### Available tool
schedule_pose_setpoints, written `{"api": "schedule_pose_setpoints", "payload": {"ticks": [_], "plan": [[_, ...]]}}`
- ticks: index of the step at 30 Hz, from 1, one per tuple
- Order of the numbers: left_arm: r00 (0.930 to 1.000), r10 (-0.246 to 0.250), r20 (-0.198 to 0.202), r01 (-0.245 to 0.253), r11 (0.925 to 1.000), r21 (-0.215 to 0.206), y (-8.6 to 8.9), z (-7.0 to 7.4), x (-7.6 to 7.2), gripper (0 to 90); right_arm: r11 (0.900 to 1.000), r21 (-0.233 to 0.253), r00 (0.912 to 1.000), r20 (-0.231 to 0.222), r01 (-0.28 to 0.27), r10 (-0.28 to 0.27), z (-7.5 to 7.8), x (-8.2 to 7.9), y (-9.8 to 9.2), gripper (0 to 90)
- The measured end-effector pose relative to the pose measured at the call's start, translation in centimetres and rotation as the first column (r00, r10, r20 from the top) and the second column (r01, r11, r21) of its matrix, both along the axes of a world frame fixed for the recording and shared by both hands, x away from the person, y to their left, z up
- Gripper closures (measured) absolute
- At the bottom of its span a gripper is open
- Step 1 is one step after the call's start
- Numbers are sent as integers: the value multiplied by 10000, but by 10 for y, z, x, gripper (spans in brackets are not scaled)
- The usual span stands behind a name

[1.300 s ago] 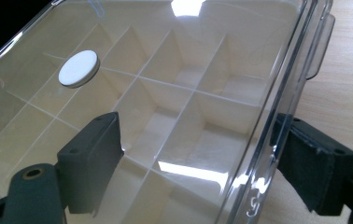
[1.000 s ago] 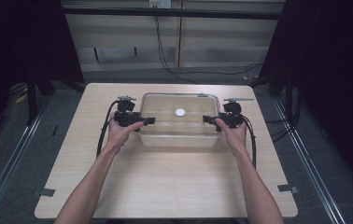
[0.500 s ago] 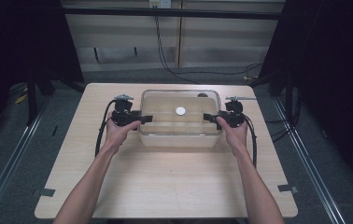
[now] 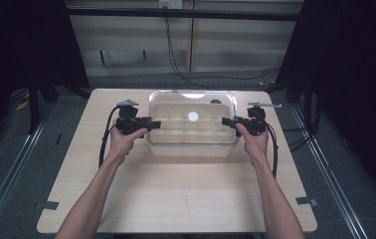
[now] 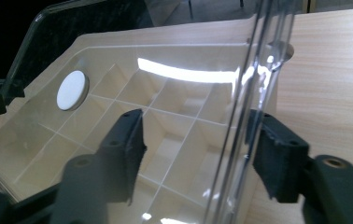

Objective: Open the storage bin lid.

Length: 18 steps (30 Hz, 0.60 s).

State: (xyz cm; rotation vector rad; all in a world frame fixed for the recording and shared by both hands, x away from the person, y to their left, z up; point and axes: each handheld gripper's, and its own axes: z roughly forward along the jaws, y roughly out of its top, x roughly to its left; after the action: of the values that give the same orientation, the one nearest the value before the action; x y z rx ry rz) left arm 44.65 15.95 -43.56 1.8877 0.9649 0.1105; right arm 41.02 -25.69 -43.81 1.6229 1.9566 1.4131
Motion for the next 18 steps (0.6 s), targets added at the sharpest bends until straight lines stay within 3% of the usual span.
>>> {"api": "schedule_pose_setpoints", "payload": {"ticks": [6, 12, 18], "plan": [[9998, 107, 141, -106, 9999, -74, 4, 5, -3, 514, 9996, 273, 9999, 159, -31, 27, 5, -3, -5, 510], [9994, 106, 337, -106, 9999, 2, 5, 9, -7, 535, 9992, 393, 9998, 187, -54, 47, 10, -7, -7, 542], [9991, 31, 429, -21, 9997, -223, 9, 15, -11, 585, 9991, 428, 9997, 230, 11, -21, 18, -12, -7, 578]]}}
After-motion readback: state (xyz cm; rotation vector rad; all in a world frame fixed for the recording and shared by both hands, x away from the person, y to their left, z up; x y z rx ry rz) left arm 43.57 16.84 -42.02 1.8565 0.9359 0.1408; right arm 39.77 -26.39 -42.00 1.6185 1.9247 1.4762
